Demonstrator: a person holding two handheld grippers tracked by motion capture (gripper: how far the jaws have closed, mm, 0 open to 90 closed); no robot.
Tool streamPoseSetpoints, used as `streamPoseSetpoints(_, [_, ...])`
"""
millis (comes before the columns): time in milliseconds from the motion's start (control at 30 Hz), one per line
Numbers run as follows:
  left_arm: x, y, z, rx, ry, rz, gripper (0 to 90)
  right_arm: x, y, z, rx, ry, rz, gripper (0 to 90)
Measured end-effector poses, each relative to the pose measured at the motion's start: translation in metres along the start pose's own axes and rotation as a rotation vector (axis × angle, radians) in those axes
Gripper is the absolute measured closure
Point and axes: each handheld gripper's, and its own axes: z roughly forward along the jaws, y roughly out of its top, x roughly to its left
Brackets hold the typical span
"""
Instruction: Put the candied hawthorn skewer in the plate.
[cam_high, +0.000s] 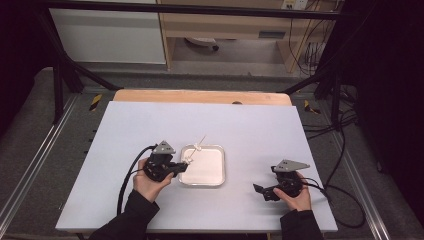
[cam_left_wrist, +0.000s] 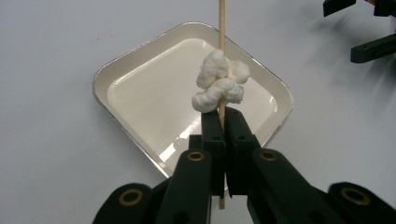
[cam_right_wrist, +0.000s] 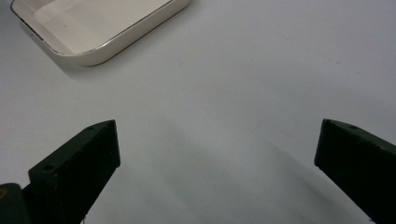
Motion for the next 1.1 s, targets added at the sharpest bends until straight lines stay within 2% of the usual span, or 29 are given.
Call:
streamPoseSetpoints(300, [0.002,0.010,0.027,0.102,0.045,-0.013,87.8,0.000,0.000,-0.002,-0.010,0.001,0.004,1.0])
streamPoseSetpoints(533, [0.001,0.010,0.049,0.177,0.070,-0.023,87.8,0.000,0.000,-0.002,-0.003,0.004,0.000,1.0])
streamPoseSetpoints(600, [0.001,0.010,0.054,0.194,0.093,-0.015,87.8,0.000,0.000,-0.002,-0.002,0.003,0.003,1.0])
streamPoseSetpoints(933, [-0.003,0.007,0.065,0.261,0.116,-0.023,87.8,0.000,-0.001,-0.001,0.000,0.004,0.000,1.0])
streamPoseSetpoints(1100, [-0.005,0.008,0.066,0.278,0.130,-0.020,87.6,0.000,-0.001,0.000,0.001,0.005,0.000,1.1])
